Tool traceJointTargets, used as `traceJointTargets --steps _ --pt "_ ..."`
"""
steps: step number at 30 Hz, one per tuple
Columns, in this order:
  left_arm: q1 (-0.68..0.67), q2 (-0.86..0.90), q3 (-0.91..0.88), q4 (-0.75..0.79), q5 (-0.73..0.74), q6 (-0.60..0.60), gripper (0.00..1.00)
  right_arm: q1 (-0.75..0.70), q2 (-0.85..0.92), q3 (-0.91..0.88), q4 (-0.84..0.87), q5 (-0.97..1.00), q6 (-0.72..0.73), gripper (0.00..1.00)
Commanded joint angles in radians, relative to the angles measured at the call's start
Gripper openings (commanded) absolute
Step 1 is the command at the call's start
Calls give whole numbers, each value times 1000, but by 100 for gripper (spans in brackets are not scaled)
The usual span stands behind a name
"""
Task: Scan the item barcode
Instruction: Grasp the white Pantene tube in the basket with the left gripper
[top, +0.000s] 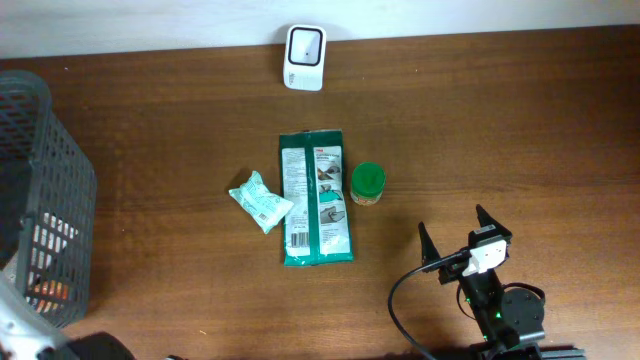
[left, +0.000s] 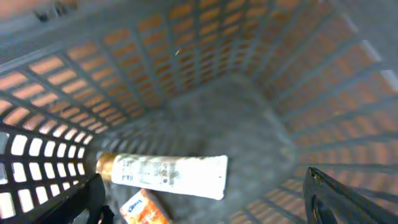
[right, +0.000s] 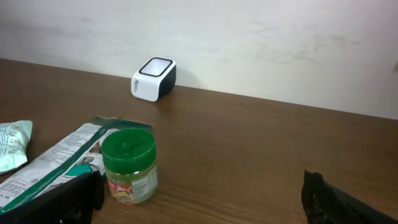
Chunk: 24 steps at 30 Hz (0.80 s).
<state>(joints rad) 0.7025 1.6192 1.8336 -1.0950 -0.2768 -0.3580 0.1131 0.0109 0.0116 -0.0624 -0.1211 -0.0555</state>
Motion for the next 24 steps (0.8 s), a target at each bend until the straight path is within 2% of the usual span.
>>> traceJointTargets --steps 1,5,10,13,24 --pt "74 72 -106 25 -1 50 90 3 -8 -6 -2 2 8 98" --pt "124 92 -283 147 -1 187 90 3 -8 -6 -2 2 8 98" --pt "126 112 -388 270 0 410 91 3 -8 -6 -2 2 8 98" --pt "126 183 -401 294 0 603 98 3 -8 -6 -2 2 8 98" --pt "131 315 -430 286 -1 736 100 3 -8 -6 -2 2 8 98"
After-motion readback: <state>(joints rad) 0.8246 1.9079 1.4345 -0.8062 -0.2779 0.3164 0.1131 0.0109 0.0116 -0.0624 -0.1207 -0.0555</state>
